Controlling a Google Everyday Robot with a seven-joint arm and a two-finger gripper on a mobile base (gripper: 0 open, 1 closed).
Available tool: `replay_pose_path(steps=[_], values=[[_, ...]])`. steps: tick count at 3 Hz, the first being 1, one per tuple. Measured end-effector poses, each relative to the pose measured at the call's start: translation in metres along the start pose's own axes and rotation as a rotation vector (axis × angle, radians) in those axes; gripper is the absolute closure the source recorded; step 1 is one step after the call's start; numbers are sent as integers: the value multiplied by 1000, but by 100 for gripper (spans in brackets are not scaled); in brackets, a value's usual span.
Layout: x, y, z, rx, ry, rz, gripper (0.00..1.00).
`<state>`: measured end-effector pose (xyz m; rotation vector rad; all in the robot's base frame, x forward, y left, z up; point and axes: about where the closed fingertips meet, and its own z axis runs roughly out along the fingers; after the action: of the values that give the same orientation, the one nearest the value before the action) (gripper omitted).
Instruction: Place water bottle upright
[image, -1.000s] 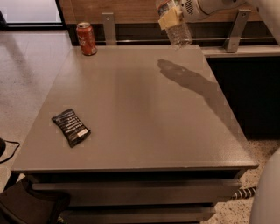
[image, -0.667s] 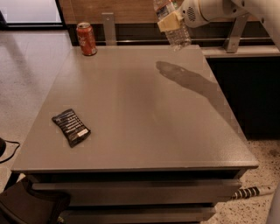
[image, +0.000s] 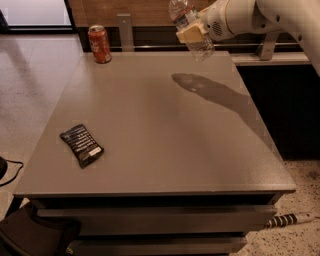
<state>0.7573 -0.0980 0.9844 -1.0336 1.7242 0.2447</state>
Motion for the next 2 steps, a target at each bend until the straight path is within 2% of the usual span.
replay_pose_path(steps=[1,2], values=[[1,0,0,1,2,0,100],[-2,4,7,-17,-63,-18,100]])
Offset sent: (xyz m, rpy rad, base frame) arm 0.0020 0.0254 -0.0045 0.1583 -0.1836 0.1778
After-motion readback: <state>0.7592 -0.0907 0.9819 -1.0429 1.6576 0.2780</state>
